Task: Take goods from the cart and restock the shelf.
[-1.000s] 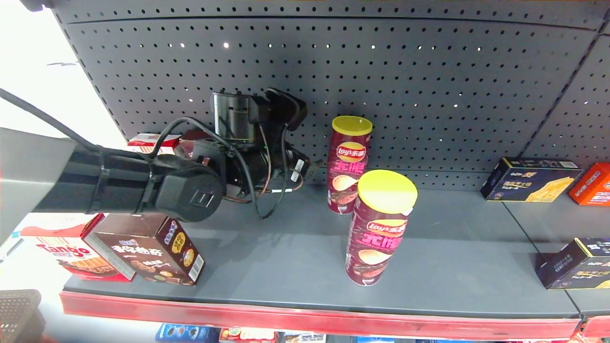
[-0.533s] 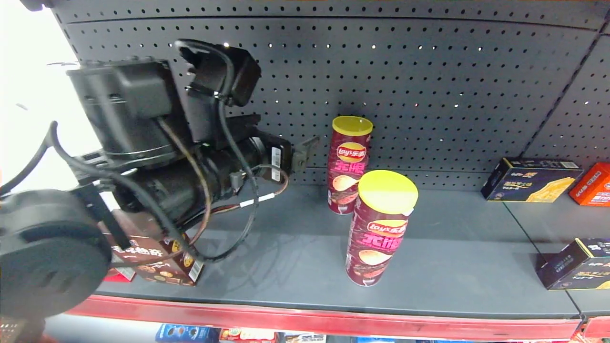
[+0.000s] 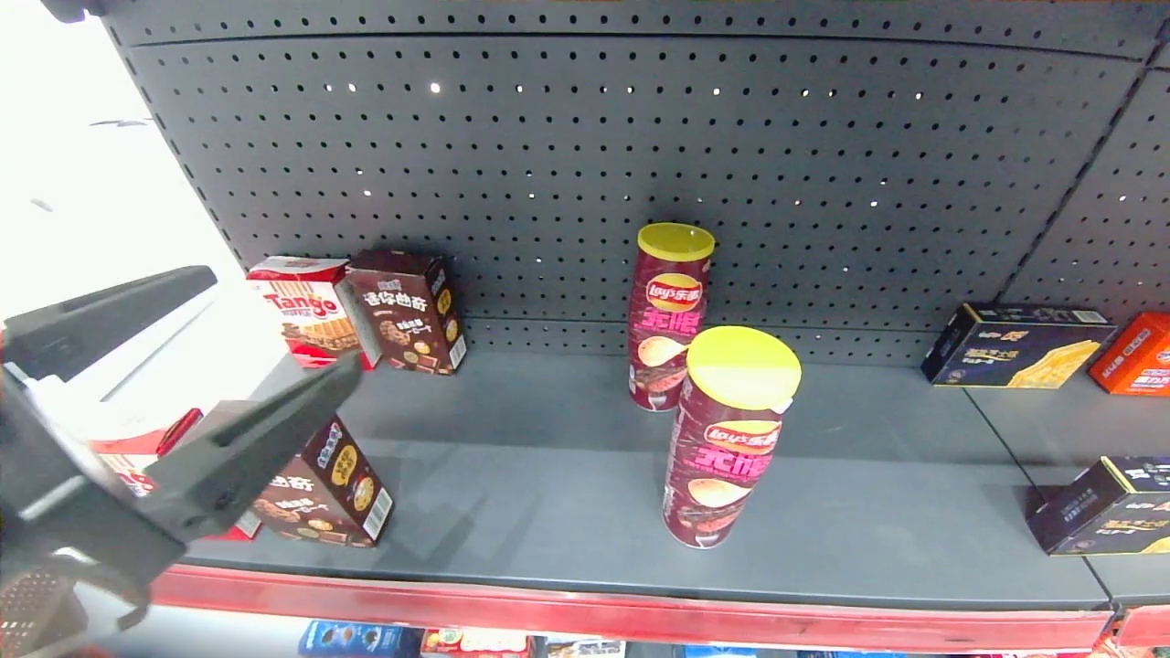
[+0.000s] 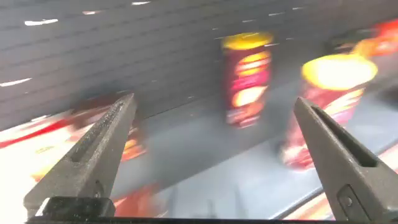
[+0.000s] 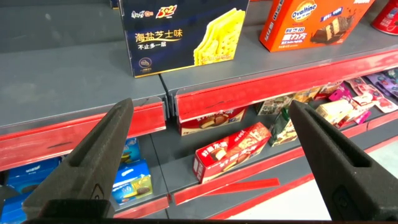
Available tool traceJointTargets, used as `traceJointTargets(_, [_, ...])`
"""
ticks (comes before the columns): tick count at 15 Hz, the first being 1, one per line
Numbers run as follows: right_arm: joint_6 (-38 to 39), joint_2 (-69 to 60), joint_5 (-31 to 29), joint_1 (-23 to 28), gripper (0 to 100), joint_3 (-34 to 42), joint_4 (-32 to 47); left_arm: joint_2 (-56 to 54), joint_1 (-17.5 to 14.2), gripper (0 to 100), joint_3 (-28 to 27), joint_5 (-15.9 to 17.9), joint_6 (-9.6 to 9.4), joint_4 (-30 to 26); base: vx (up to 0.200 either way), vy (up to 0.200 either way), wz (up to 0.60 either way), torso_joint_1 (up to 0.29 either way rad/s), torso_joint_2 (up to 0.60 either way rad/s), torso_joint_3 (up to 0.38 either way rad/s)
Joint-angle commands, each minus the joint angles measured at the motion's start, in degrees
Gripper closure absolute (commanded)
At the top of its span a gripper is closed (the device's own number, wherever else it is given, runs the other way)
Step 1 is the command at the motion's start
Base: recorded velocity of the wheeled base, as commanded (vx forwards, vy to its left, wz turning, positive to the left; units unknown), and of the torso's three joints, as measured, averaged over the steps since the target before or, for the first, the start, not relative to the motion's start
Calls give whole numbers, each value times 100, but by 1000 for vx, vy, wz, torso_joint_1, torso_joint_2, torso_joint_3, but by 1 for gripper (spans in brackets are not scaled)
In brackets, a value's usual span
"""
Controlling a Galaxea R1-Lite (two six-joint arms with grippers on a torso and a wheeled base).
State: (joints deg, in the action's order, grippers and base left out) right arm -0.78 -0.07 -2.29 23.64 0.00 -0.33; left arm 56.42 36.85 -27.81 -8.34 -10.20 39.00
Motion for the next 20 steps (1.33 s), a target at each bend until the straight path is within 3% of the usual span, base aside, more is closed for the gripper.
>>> traceJointTargets(1, [-1,7,1,1,0,0,-2,-1994,-1848,0,1603,834,-184,3,0,0,0,0,0,0])
traceJointTargets(2, [-1,7,1,1,0,0,-2,-2416,-2411,0,2042,1159,-140,-15,0,0,0,0,0,0])
traceJointTargets(3, [-1,7,1,1,0,0,-2,-3278,-3351,0,2781,1528,98,-103,0,0,0,0,0,0])
traceJointTargets(4, [-1,7,1,1,0,0,-2,-3717,-3650,0,2781,1590,212,-454,0,0,0,0,0,0])
traceJointTargets(5, [-1,7,1,1,0,0,-2,-4517,-4037,0,2781,1616,396,-1395,0,0,0,0,0,0])
traceJointTargets(6, [-1,7,1,1,0,0,-2,-5123,-4072,0,2781,1616,431,-2195,0,0,0,0,0,0])
traceJointTargets(8, [-1,7,1,1,0,0,-2,-5273,-4019,0,2781,1607,379,-2766,0,0,0,0,0,0])
traceJointTargets(9, [-1,7,1,1,0,0,-2,-5440,-3650,0,2781,1616,379,-3030,0,0,0,0,0,0])
traceJointTargets(10, [-1,7,1,1,0,0,-2,-5642,-3641,0,2781,1598,352,-3478,0,0,0,0,0,0])
traceJointTargets(14, [-1,7,1,1,0,0,-2,-5642,-3668,0,2781,1607,431,-3531,0,0,0,0,0,0])
traceJointTargets(16, [-1,7,1,1,0,0,-2,-5642,-3668,0,2781,1607,669,-3531,0,0,0,0,0,0])
traceJointTargets(17, [-1,7,1,1,0,0,-2,-5642,-3676,0,2781,1484,678,-3539,0,0,0,0,0,0])
traceJointTargets(18, [-1,7,1,1,0,0,-2,-5642,-3694,0,2781,834,537,-3803,0,0,0,0,0,0])
traceJointTargets(19, [-1,7,1,1,0,0,-2,-5642,-3694,0,2772,315,616,-3996,0,0,0,0,0,0])
traceJointTargets(20, [-1,7,1,1,0,0,-2,-5642,-3685,0,2781,491,713,-3909,0,0,0,0,0,0])
